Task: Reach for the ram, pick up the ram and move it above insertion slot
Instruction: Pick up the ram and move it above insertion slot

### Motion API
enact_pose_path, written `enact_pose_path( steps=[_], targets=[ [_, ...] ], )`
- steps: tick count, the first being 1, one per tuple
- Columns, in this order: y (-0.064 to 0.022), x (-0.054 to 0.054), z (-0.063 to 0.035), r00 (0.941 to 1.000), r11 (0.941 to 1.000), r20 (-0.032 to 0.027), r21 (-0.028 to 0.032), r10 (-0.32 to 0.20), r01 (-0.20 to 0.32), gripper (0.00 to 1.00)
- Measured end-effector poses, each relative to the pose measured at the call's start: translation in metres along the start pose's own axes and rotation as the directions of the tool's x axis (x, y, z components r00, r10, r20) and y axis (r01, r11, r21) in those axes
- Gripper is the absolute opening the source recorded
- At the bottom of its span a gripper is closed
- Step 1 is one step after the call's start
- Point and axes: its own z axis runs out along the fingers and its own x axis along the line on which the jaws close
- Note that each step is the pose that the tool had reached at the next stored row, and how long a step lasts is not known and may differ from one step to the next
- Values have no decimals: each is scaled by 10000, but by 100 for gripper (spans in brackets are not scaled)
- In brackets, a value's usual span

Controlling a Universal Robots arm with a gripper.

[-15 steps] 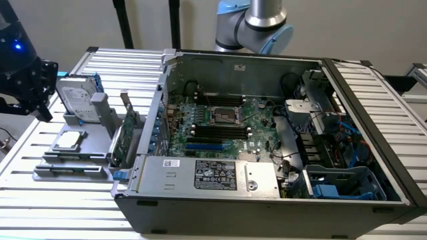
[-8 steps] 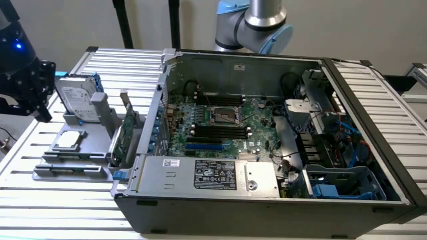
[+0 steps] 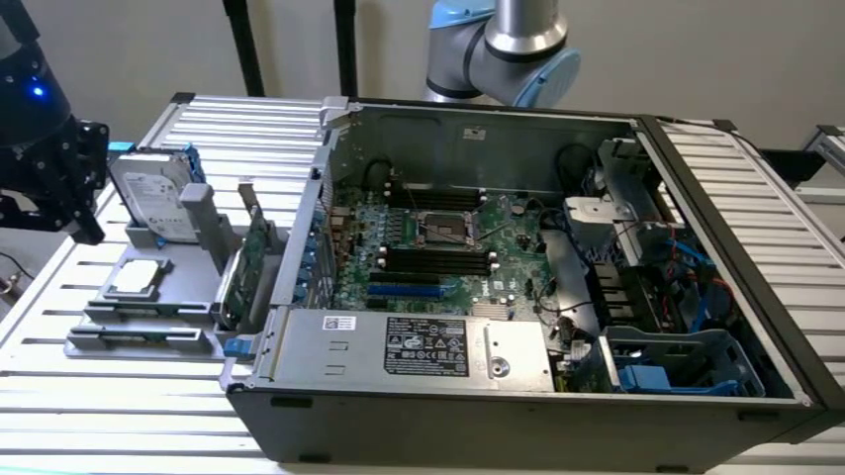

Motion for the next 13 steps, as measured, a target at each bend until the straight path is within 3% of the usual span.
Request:
enact_pose_path(
  steps=[4, 7, 9, 10, 13],
  targets=[
    [0, 1, 1, 10000, 10000, 5, 47, -58, 58, 12],
    [0, 2, 3, 10000, 9999, 7, 75, -91, 91, 30],
    [0, 3, 9, 9999, 9999, 9, 90, -110, 110, 30],
    [0, 3, 17, 9999, 9999, 10, 95, -121, 121, 36],
    [-2, 3, 65, 9999, 9998, 6, 103, -163, 162, 36]
  ],
)
